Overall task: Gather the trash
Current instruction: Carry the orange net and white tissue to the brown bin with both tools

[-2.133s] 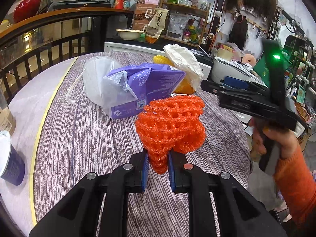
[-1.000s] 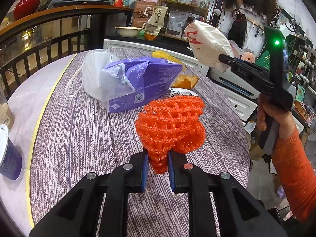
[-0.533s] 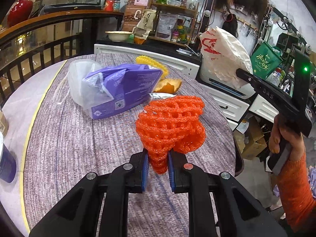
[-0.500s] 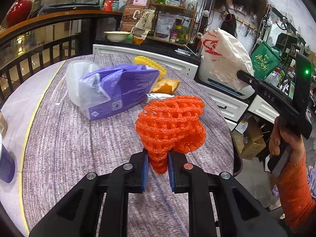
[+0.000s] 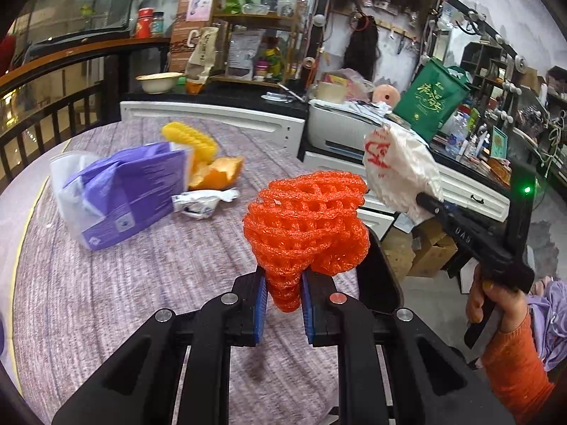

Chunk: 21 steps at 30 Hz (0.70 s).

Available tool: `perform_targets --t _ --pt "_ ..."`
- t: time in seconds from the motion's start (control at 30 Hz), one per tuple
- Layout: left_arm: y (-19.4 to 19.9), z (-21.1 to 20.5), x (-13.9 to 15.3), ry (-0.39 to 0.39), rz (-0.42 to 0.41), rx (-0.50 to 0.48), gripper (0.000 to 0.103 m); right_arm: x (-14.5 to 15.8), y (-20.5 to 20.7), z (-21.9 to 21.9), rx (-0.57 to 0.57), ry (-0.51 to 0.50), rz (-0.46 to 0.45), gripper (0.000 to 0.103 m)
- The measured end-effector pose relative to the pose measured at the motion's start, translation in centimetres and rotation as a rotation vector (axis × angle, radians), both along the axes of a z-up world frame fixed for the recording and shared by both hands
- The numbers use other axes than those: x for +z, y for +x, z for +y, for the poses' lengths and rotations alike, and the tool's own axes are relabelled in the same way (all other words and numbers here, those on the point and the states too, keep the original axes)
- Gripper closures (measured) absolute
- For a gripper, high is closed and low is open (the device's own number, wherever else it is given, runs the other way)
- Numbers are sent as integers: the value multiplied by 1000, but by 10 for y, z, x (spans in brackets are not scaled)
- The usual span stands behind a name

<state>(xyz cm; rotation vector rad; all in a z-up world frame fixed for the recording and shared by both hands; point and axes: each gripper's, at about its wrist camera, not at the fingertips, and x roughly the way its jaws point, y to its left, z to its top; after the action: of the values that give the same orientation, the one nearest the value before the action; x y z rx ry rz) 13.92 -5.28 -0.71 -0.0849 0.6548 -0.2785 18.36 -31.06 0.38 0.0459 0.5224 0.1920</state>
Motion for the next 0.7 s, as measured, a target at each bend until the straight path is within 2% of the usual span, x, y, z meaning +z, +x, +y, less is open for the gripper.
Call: perform_targets --t 0.23,0.37,0.5,0.63,0.67,0.7 --pt "10 -32 -2 7 12 -56 86 -48 11 -31 -82 7 131 89" --pt "16 -42 -4 16 20 -73 86 -86 25 -40 -119 18 225 89" --pt "21 -51 -8 25 32 -89 86 -123 43 -44 -133 43 321 89" --pt "27 -58 -14 22 57 -103 86 -151 55 -40 -137 32 378 89" --pt "29 -61 -15 19 66 -108 86 -160 58 -41 -144 38 395 89" --pt "31 -64 -16 20 70 -112 86 -166 60 -41 -149 48 407 83"
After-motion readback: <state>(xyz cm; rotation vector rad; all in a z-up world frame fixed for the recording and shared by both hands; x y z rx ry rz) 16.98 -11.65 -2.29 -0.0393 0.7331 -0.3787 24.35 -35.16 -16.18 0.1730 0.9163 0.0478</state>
